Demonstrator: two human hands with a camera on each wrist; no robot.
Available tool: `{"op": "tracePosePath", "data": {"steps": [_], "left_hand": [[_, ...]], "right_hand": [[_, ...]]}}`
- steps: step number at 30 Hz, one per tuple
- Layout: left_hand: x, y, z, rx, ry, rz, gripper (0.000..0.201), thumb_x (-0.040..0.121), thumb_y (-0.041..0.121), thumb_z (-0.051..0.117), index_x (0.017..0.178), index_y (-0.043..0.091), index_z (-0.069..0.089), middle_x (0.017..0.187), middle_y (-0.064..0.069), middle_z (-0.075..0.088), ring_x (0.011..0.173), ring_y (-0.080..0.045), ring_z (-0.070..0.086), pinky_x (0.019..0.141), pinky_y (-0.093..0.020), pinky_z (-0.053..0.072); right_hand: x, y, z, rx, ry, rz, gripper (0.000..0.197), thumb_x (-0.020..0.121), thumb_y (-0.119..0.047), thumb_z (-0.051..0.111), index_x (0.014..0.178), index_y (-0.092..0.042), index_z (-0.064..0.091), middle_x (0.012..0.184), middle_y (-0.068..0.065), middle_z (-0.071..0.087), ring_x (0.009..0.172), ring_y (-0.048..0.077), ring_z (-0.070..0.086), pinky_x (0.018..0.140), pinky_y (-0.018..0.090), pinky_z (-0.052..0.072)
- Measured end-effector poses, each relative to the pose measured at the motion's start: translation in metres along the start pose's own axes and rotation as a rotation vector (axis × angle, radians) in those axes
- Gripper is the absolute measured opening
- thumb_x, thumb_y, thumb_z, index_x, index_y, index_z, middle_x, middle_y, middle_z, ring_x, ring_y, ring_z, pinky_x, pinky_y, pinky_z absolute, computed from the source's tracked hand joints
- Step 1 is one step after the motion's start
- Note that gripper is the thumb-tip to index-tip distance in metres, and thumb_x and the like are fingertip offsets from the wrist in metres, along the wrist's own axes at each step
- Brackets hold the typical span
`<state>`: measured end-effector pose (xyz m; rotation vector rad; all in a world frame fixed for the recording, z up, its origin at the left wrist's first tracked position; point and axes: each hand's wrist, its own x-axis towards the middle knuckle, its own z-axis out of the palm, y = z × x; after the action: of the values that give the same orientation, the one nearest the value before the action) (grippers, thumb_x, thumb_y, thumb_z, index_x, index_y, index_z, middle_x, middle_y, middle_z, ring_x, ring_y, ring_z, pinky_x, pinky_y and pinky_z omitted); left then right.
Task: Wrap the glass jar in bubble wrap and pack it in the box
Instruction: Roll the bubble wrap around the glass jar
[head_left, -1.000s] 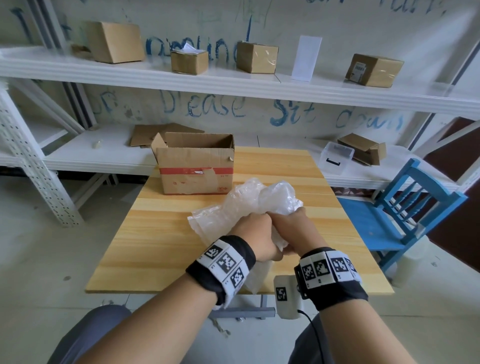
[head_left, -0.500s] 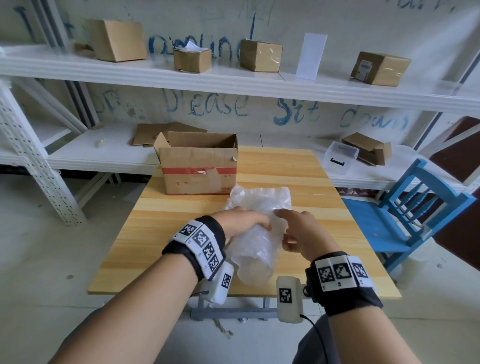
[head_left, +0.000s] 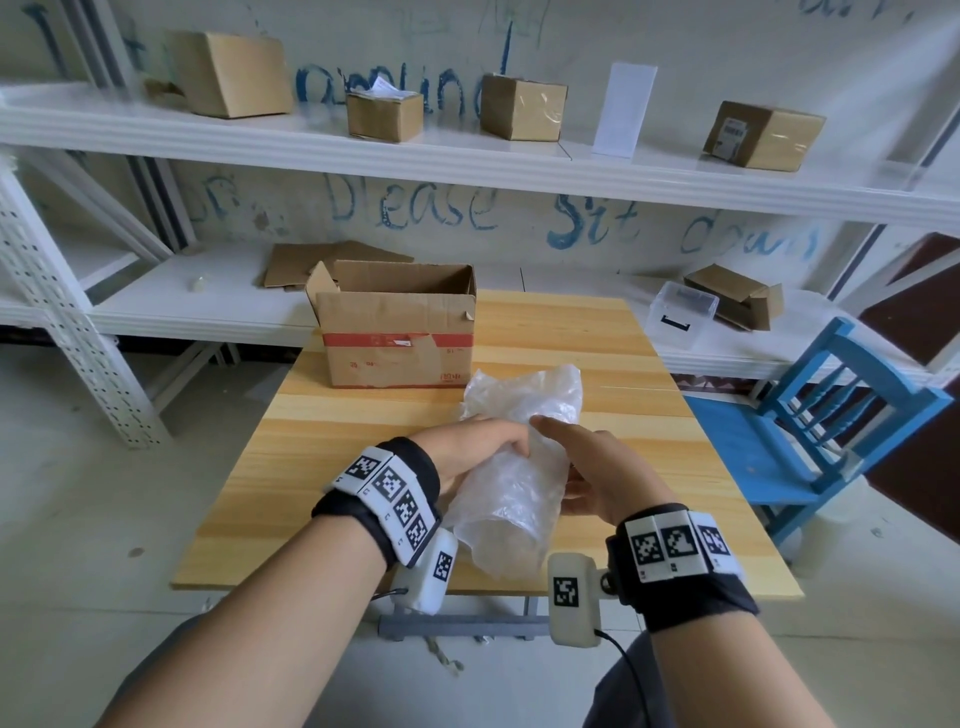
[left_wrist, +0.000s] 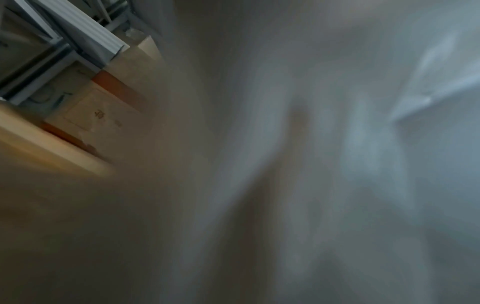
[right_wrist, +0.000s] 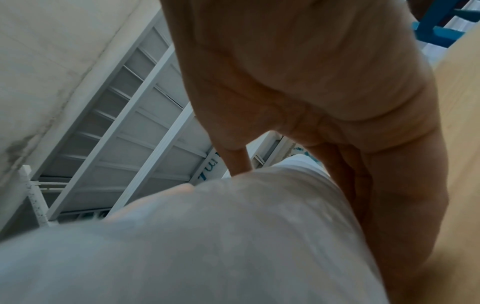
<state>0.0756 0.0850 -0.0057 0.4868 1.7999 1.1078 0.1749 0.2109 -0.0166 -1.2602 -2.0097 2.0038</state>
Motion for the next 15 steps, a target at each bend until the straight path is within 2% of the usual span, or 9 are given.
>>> {"op": "tracePosePath", "data": {"steps": [3, 6, 8, 9, 12, 13, 15], "left_hand": [[0.003, -0.001, 0.002, -0.034, -0.008, -0.029, 0.056, 0.074, 0.047, 0.074, 0.116, 0.011, 0.072, 0.109, -0.014, 0.078, 0.102, -0.030, 0.073, 0.101, -0.043, 0.054], [0.009, -0.006, 0.002, -0.062, 0.056, -0.023, 0.075, 0.062, 0.060, 0.086, 0.116, 0.011, 0.069, 0.104, -0.010, 0.080, 0.099, -0.028, 0.076, 0.098, -0.043, 0.057], [0.012, -0.009, 0.001, -0.067, 0.095, -0.018, 0.092, 0.052, 0.064, 0.090, 0.121, 0.008, 0.065, 0.103, -0.010, 0.080, 0.096, -0.028, 0.077, 0.095, -0.044, 0.059], [0.011, -0.010, 0.001, -0.094, 0.097, -0.010, 0.090, 0.053, 0.058, 0.091, 0.123, 0.007, 0.065, 0.103, -0.011, 0.080, 0.096, -0.029, 0.077, 0.095, -0.046, 0.059], [0.005, -0.006, 0.002, -0.177, 0.122, 0.023, 0.055, 0.072, 0.028, 0.089, 0.118, 0.007, 0.068, 0.102, -0.013, 0.080, 0.097, -0.032, 0.076, 0.095, -0.050, 0.058], [0.003, -0.004, 0.003, -0.198, 0.142, 0.033, 0.051, 0.073, 0.023, 0.088, 0.117, 0.008, 0.066, 0.104, -0.013, 0.079, 0.097, -0.032, 0.076, 0.094, -0.050, 0.059], [0.002, -0.002, 0.005, -0.224, 0.175, 0.061, 0.069, 0.064, 0.022, 0.091, 0.123, 0.012, 0.056, 0.109, -0.012, 0.076, 0.097, -0.031, 0.075, 0.091, -0.050, 0.060]], "right_hand": [[-0.003, -0.002, 0.001, 0.004, -0.007, 0.025, 0.050, 0.087, -0.047, 0.073, 0.112, -0.004, 0.068, 0.101, 0.015, 0.077, 0.085, 0.030, 0.075, 0.065, 0.037, 0.061], [-0.006, -0.004, 0.001, 0.016, -0.021, 0.040, 0.052, 0.086, -0.049, 0.073, 0.110, -0.003, 0.069, 0.098, 0.015, 0.077, 0.083, 0.029, 0.074, 0.068, 0.038, 0.061], [-0.006, -0.003, 0.001, -0.014, -0.033, 0.018, 0.054, 0.091, -0.054, 0.065, 0.109, -0.003, 0.070, 0.097, 0.014, 0.078, 0.083, 0.029, 0.075, 0.068, 0.038, 0.061], [-0.007, -0.003, 0.001, -0.031, -0.040, 0.001, 0.055, 0.095, -0.055, 0.059, 0.112, -0.003, 0.069, 0.098, 0.015, 0.078, 0.085, 0.029, 0.075, 0.067, 0.037, 0.061], [-0.006, -0.002, 0.004, -0.031, -0.068, -0.050, 0.054, 0.102, -0.052, 0.046, 0.122, -0.005, 0.064, 0.107, 0.016, 0.076, 0.092, 0.032, 0.075, 0.063, 0.037, 0.060], [-0.006, -0.003, 0.004, -0.025, -0.073, -0.064, 0.053, 0.103, -0.050, 0.045, 0.124, -0.005, 0.063, 0.108, 0.017, 0.076, 0.092, 0.032, 0.075, 0.063, 0.038, 0.060], [-0.009, -0.007, 0.004, -0.015, -0.084, -0.094, 0.052, 0.105, -0.046, 0.042, 0.123, -0.002, 0.063, 0.106, 0.019, 0.075, 0.088, 0.032, 0.073, 0.065, 0.039, 0.059]]}}
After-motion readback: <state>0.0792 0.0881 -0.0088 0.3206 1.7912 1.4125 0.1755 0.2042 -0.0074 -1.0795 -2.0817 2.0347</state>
